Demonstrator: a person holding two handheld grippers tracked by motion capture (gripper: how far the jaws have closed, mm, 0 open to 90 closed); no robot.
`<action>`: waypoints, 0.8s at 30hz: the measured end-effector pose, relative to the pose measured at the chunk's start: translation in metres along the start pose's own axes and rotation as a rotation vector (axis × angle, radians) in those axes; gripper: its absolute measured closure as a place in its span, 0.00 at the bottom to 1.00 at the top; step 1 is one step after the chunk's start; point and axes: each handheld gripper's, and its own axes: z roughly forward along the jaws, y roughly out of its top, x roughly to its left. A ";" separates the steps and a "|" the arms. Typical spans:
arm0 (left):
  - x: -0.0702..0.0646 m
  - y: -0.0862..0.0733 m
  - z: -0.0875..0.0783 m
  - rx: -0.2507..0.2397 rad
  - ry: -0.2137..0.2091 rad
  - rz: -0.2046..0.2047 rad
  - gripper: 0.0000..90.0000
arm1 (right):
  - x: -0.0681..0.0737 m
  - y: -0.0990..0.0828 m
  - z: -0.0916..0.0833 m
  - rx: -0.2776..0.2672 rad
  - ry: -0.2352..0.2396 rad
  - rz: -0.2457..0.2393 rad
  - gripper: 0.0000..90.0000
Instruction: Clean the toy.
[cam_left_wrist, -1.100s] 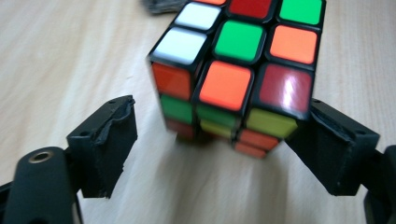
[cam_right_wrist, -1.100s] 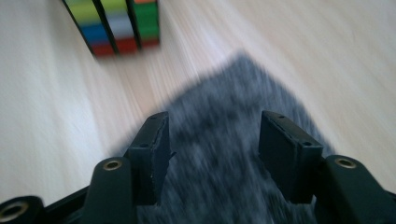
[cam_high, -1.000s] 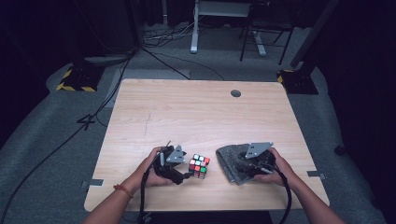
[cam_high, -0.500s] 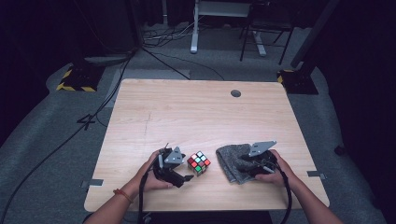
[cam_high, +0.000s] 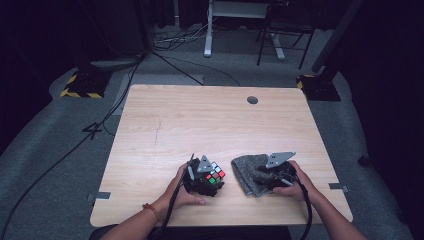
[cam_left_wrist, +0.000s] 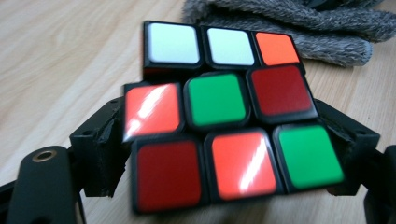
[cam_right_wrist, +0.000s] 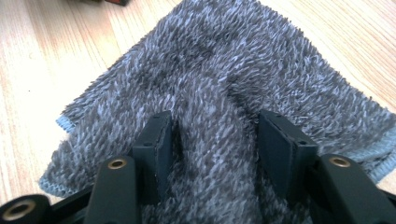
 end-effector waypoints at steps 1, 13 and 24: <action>0.001 0.000 0.002 0.003 -0.012 0.006 0.20 | 0.000 0.000 0.000 0.000 -0.002 -0.001 0.52; 0.000 0.000 -0.001 0.002 -0.016 0.137 0.36 | 0.001 -0.001 0.000 -0.007 -0.005 -0.006 0.57; 0.000 0.009 -0.019 0.009 -0.070 0.254 0.36 | 0.001 0.001 -0.005 -0.042 -0.014 -0.019 0.86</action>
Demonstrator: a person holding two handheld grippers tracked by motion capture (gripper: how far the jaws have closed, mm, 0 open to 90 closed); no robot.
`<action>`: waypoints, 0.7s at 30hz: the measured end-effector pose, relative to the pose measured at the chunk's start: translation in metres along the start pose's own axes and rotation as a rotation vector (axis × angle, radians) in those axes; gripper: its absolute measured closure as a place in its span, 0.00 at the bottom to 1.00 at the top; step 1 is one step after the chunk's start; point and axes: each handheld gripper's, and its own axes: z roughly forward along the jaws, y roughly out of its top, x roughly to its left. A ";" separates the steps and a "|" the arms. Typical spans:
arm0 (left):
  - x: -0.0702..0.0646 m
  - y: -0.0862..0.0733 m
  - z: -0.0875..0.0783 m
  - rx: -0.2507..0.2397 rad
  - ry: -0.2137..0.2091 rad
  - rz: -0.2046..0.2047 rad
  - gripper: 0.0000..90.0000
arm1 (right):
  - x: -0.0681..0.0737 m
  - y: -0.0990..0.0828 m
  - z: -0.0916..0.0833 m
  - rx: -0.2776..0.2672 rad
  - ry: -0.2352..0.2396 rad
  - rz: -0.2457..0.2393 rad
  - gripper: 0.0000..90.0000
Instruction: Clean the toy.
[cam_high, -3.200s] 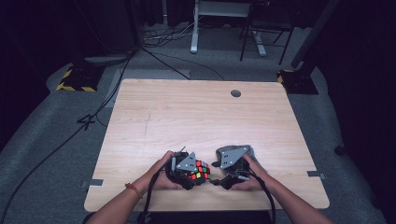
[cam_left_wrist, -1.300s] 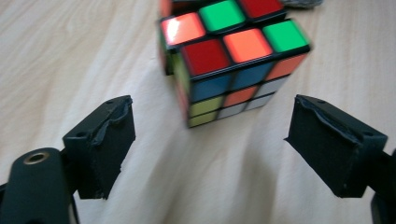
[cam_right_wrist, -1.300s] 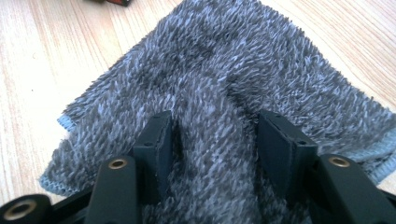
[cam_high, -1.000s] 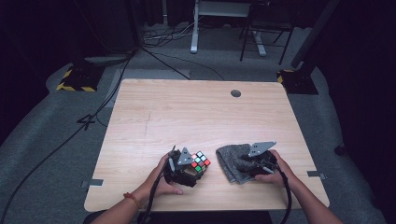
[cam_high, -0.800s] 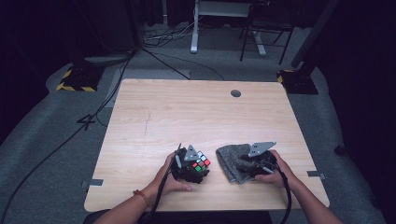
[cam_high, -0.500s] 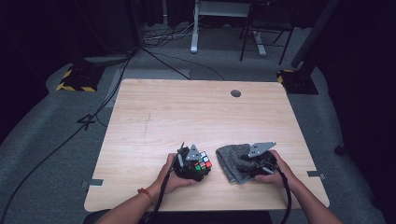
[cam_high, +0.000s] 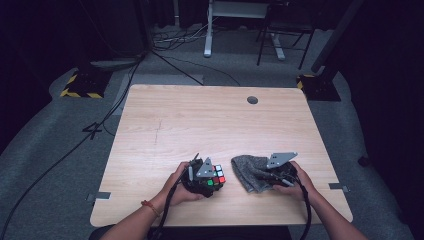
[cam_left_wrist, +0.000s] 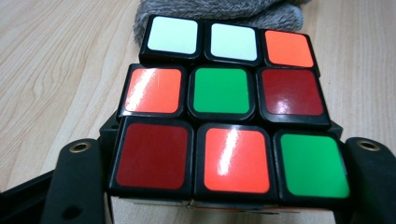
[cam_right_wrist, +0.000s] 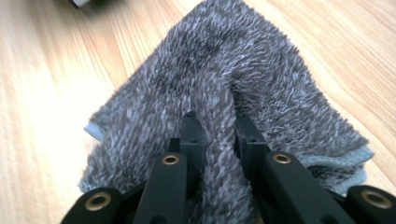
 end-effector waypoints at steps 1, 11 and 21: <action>0.001 0.001 0.000 -0.005 -0.001 0.000 0.36 | 0.000 0.001 -0.001 -0.007 0.009 0.006 0.86; -0.001 0.015 0.004 0.059 -0.023 0.068 0.36 | 0.014 0.038 -0.025 -0.184 0.052 -0.024 0.87; -0.009 0.036 0.014 0.067 -0.047 0.117 0.36 | 0.040 0.075 -0.016 -0.186 0.124 -0.120 0.87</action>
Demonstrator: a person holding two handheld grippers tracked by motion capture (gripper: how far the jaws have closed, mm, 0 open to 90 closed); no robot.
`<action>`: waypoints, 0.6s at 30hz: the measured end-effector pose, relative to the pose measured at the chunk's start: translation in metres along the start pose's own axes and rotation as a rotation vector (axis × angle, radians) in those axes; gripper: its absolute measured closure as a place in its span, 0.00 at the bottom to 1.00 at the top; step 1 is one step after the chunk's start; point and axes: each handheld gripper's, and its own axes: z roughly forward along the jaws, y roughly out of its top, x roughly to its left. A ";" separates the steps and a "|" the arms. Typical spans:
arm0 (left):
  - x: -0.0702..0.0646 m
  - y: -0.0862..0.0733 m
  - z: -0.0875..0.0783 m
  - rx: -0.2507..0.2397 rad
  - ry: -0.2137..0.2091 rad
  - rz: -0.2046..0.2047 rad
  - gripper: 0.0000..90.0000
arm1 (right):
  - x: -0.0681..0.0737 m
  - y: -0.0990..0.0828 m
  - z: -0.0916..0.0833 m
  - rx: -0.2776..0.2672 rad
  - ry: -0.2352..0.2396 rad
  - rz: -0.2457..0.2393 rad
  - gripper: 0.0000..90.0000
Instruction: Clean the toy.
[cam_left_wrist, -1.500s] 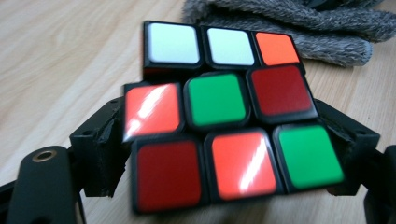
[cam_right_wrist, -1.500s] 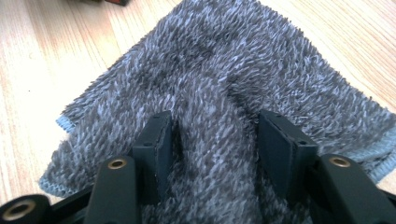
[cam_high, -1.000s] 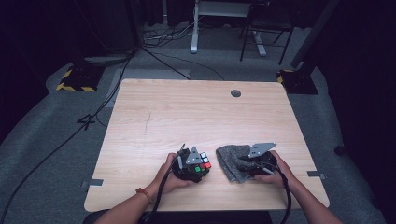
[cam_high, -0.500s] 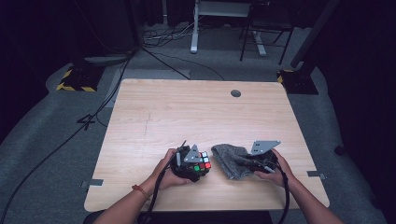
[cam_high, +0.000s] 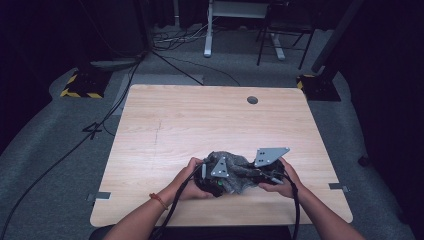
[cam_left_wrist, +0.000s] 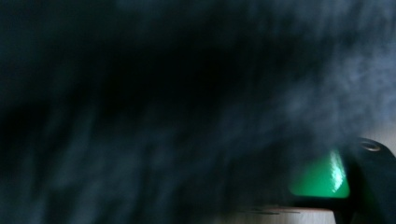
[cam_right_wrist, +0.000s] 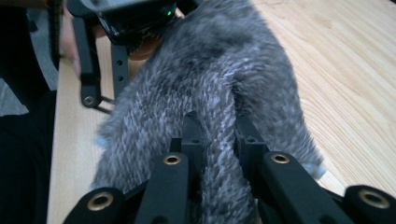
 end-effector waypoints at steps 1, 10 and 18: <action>0.001 0.000 0.001 0.009 0.020 0.012 0.36 | 0.001 0.002 0.003 0.004 -0.003 0.001 0.87; 0.002 0.001 0.005 0.046 0.033 0.000 0.36 | 0.007 0.008 0.008 0.012 0.004 -0.029 0.87; 0.002 0.002 0.002 0.036 0.039 0.005 0.36 | 0.008 0.011 0.011 0.017 0.006 -0.032 0.87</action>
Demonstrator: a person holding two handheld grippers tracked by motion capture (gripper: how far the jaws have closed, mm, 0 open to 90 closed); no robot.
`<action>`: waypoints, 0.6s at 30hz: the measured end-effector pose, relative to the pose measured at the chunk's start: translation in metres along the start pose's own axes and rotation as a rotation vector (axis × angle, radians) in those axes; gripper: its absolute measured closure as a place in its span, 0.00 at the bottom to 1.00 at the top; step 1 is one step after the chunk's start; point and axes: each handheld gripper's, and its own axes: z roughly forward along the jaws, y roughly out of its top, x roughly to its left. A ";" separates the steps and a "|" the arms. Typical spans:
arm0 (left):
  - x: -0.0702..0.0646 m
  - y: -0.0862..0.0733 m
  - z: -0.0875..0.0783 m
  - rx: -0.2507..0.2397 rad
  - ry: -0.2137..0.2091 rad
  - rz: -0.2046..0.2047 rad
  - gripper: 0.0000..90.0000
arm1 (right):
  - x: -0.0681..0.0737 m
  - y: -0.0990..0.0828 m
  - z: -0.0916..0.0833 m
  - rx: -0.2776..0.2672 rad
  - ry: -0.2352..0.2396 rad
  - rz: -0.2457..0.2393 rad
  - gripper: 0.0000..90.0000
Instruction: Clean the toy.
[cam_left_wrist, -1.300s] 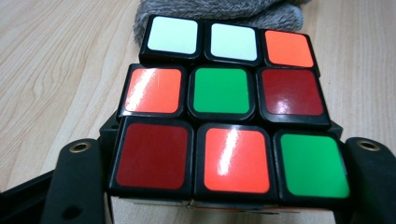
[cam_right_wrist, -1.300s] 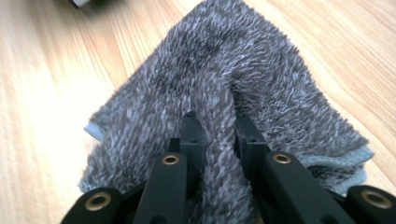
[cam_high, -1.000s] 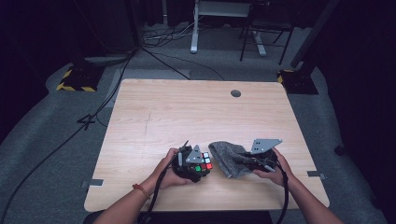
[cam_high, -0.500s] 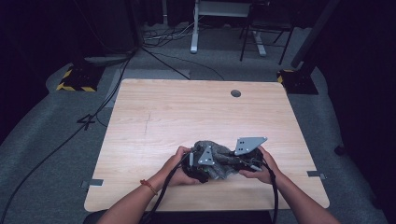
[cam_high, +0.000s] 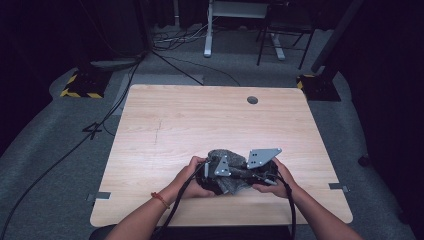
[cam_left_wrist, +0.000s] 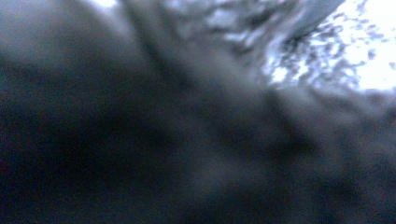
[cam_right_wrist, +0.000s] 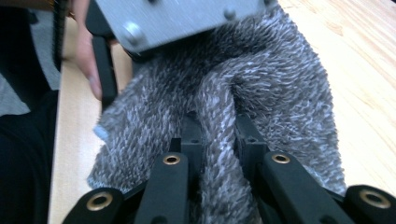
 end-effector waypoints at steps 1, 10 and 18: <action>0.000 0.000 0.000 -0.003 0.003 0.006 0.36 | 0.000 0.000 0.001 0.010 -0.013 -0.008 0.87; 0.004 -0.007 -0.011 -0.031 -0.015 0.002 0.37 | -0.015 -0.021 -0.003 0.087 -0.129 0.032 0.87; -0.004 -0.002 -0.001 0.011 -0.017 0.039 0.37 | -0.002 -0.002 -0.001 -0.009 -0.045 0.016 0.87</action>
